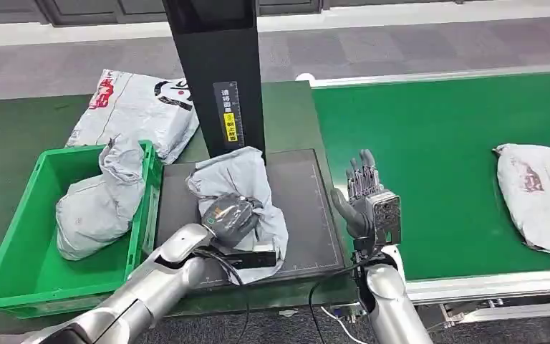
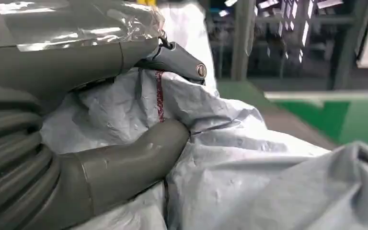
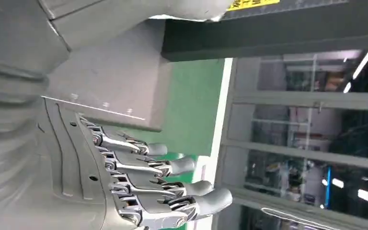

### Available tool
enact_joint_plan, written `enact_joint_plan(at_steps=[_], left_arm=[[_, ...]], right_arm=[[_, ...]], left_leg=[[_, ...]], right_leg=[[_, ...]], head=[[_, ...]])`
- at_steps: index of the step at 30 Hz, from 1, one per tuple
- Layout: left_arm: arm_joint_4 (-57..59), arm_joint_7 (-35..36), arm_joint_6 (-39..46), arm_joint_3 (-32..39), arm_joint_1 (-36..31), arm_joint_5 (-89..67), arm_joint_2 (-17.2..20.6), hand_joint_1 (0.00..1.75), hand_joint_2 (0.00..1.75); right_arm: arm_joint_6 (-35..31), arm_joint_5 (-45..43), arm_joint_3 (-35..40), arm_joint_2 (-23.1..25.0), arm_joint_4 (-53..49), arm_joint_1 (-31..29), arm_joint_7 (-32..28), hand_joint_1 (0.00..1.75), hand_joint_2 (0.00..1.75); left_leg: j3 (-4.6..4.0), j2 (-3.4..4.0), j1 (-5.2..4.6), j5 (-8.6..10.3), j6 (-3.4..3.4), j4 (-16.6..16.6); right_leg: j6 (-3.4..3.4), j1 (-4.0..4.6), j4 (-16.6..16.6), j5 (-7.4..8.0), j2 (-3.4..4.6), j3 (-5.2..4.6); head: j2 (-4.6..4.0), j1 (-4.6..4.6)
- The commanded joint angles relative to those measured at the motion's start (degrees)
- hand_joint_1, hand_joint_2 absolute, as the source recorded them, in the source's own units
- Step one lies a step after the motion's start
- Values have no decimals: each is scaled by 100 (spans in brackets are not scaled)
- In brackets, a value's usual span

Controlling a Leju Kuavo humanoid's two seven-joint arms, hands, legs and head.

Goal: Moved the parcel from conveyor to table for the left to box.

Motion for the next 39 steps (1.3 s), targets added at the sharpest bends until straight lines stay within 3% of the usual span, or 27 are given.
enact_joint_plan(at_steps=[1,9,13,15,16,18,20,29,30,33,34,36,38,39], left_arm=[[-2243,601,1166,1412,166,423,277,175,175],[-3421,561,2195,2542,711,222,330,175,175],[-4354,3,2195,4436,1216,-1172,-257,175,175],[-4280,-11,2195,4594,1278,-841,-153,175,175],[-4375,86,2195,5007,1337,-1347,-235,175,175],[-4218,18,2195,5256,1336,-1346,-182,175,175],[-3844,541,2195,5379,1234,-1851,3,175,175],[-3844,541,2195,5379,1234,-1851,3,175,175],[-3185,1772,2195,5278,1102,-2912,239,175,175],[-2129,3218,1988,5075,1000,-3590,790,175,175],[-1836,3363,2010,5084,967,-3650,883,175,0],[-1107,4287,1577,4957,893,-4098,1162,175,0],[-767,4571,1421,4627,855,-4098,1322,175,0],[-693,4521,1370,4640,845,-4097,1298,175,175]], right_arm=[[-159,36,-311,92,-413,383,117,0,175],[-133,170,-386,205,-433,525,189,0,175],[-121,312,-327,334,-485,611,184,0,175],[-127,333,-330,334,-539,626,230,0,175],[-125,334,-328,324,-550,620,242,0,175],[-123,331,-330,308,-552,613,269,0,175],[-121,320,-343,296,-563,630,288,0,175],[-121,320,-343,296,-563,630,288,0,175],[-131,323,-375,313,-614,664,308,0,175],[-111,404,-441,302,-827,783,453,0,175],[-82,417,-452,295,-847,800,501,0,175],[-25,468,-446,266,-813,798,575,0,175],[5,497,-453,277,-797,803,588,0,175],[10,504,-456,275,-803,808,590,0,175]], left_leg=[[0,10,2,-4,3,-2],[-6,23,-3,-6,3,-9],[-7,24,2,-10,3,-6],[15,44,2,-11,7,-23],[15,39,4,-10,6,-24],[12,42,1,-11,7,-20],[20,69,-4,-11,5,-26],[-12,26,1,-7,0,-5],[-1,32,0,-8,3,-12],[3,24,-4,-4,-1,-18],[10,24,-3,-3,-1,-23],[14,21,-4,-1,-1,-27],[17,37,-3,-3,-4,-27],[11,35,-5,-5,-7,-22]], right_leg=[[2,3,-8,0,11,0],[0,-3,-8,2,26,-14],[-1,3,-10,0,29,-15],[-1,5,-29,5,49,2],[-1,7,-32,5,43,4],[0,4,-24,2,45,-2],[-1,-2,-25,8,71,-5],[-1,3,-5,-3,24,-22],[0,2,-13,-2,30,-11],[-3,-3,-10,-4,23,-8],[-4,-2,-16,-3,23,-1],[-5,-6,-19,-2,20,3],[-7,-3,-18,1,37,-3],[-6,-5,-12,-2,35,-9]], head=[[0,0],[0,0],[0,0],[0,0],[0,0],[0,0],[0,0],[0,0],[0,0],[0,0],[0,0],[0,0],[0,0],[0,0]])
